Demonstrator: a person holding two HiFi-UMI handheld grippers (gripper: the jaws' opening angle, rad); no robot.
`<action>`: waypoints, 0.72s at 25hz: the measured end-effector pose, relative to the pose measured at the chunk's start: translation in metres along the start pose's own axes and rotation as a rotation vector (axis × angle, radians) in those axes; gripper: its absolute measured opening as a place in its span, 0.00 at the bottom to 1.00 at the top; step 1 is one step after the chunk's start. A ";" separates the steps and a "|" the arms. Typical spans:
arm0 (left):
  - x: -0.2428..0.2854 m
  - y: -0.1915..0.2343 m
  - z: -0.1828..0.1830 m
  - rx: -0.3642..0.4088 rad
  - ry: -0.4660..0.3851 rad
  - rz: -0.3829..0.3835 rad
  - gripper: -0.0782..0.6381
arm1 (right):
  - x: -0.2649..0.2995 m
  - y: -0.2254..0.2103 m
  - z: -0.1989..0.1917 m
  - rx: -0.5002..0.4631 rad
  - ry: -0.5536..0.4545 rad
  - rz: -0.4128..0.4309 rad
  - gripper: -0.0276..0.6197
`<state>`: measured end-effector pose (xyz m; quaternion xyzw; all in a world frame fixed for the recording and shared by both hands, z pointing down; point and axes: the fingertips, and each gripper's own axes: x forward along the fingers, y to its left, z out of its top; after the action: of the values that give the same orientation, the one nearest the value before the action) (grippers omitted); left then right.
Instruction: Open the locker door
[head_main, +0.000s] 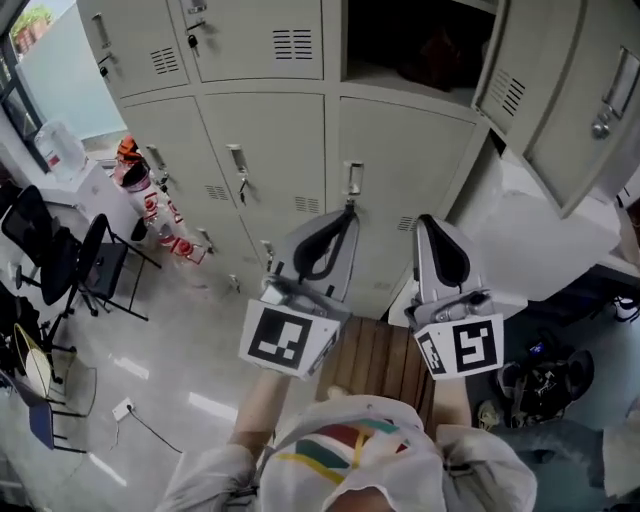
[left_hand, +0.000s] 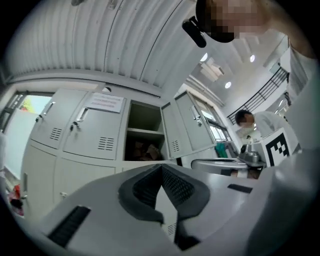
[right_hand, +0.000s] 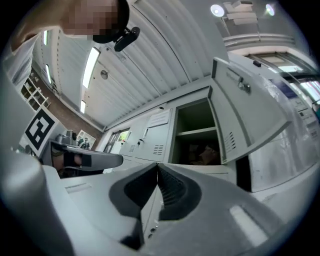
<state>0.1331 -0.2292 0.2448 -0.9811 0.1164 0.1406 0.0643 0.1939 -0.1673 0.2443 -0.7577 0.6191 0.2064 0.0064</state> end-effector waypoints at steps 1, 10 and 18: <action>-0.010 0.009 -0.004 0.007 0.004 0.042 0.13 | 0.008 0.014 -0.005 -0.001 0.005 0.033 0.05; -0.129 0.086 -0.037 0.074 0.029 0.514 0.13 | 0.043 0.149 -0.051 0.087 0.052 0.311 0.05; -0.188 0.111 -0.060 0.078 0.107 0.713 0.13 | 0.050 0.205 -0.079 0.135 0.108 0.450 0.05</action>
<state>-0.0544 -0.3066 0.3462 -0.8816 0.4596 0.0983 0.0424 0.0326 -0.2829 0.3513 -0.6085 0.7841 0.1201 -0.0223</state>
